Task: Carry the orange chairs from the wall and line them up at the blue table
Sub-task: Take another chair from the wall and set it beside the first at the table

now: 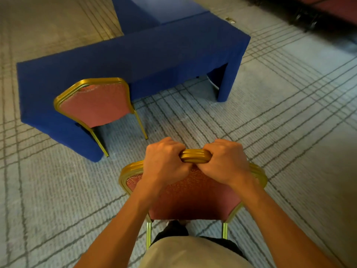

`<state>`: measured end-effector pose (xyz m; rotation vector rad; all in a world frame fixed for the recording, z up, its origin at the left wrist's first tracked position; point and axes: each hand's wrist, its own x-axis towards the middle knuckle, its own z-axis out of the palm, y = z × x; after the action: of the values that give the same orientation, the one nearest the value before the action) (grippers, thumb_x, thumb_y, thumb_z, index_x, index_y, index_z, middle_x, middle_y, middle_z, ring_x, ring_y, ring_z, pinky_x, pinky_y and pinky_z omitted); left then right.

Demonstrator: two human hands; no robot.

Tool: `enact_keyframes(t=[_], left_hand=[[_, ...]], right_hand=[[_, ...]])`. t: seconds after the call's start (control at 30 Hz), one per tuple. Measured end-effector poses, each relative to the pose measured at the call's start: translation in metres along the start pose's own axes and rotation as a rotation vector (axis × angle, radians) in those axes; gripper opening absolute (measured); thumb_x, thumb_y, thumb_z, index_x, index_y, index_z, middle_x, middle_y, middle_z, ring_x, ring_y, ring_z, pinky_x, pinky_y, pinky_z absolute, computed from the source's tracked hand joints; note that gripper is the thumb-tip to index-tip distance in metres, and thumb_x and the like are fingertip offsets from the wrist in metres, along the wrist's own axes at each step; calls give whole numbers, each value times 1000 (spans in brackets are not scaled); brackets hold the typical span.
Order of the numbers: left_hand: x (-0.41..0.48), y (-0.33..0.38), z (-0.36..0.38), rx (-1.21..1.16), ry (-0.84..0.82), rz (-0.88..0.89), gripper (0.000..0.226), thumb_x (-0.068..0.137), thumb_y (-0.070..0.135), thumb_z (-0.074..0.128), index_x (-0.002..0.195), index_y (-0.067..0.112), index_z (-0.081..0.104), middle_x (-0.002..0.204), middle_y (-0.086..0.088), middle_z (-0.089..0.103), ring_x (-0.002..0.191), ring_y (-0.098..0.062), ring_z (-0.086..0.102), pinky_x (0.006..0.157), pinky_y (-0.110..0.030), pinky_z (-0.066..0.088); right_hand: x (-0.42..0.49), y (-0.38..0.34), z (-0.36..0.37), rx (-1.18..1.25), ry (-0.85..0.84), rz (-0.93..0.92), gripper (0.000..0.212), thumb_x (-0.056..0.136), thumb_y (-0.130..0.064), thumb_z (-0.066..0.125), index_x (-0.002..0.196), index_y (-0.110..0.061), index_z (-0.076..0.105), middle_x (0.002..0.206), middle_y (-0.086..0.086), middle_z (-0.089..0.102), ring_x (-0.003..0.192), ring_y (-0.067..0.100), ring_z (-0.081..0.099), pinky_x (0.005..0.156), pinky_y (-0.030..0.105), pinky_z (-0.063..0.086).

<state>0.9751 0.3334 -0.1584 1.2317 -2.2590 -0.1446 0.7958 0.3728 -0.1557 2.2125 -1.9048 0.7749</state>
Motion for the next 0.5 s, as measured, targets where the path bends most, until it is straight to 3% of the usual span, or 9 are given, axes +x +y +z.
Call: enact_keyframes(t=[0.17, 0.33, 0.43, 0.5], left_hand=[[55, -20, 13, -10, -19, 16, 25, 61, 42, 61, 53, 18, 56, 52, 3, 54, 55, -21, 57, 42, -28, 38], [104, -31, 33, -26, -33, 11, 25, 61, 35, 69, 51, 20, 52, 50, 4, 51, 53, -20, 53, 44, -25, 30], [138, -40, 51, -11, -45, -31, 23, 64, 39, 59, 53, 20, 54, 51, 5, 53, 55, -18, 53, 43, -28, 35], [160, -43, 63, -4, -34, -41, 27, 64, 40, 58, 52, 21, 44, 51, 5, 51, 55, -19, 53, 44, -28, 32]], right_hand=[[46, 25, 14, 2, -10, 40, 32, 68, -47, 69, 54, -20, 58, 52, 1, 52, 49, 25, 54, 45, 29, 36], [93, 62, 28, -14, -53, 16, 36, 69, -53, 63, 55, -20, 59, 52, 0, 51, 47, 24, 52, 46, 27, 32], [123, 90, 45, 1, -36, -25, 37, 70, -54, 61, 54, -20, 60, 52, 0, 50, 46, 24, 51, 44, 28, 34], [143, 108, 54, 32, -37, -47, 38, 71, -54, 61, 54, -20, 58, 51, 1, 50, 46, 25, 51, 44, 29, 34]])
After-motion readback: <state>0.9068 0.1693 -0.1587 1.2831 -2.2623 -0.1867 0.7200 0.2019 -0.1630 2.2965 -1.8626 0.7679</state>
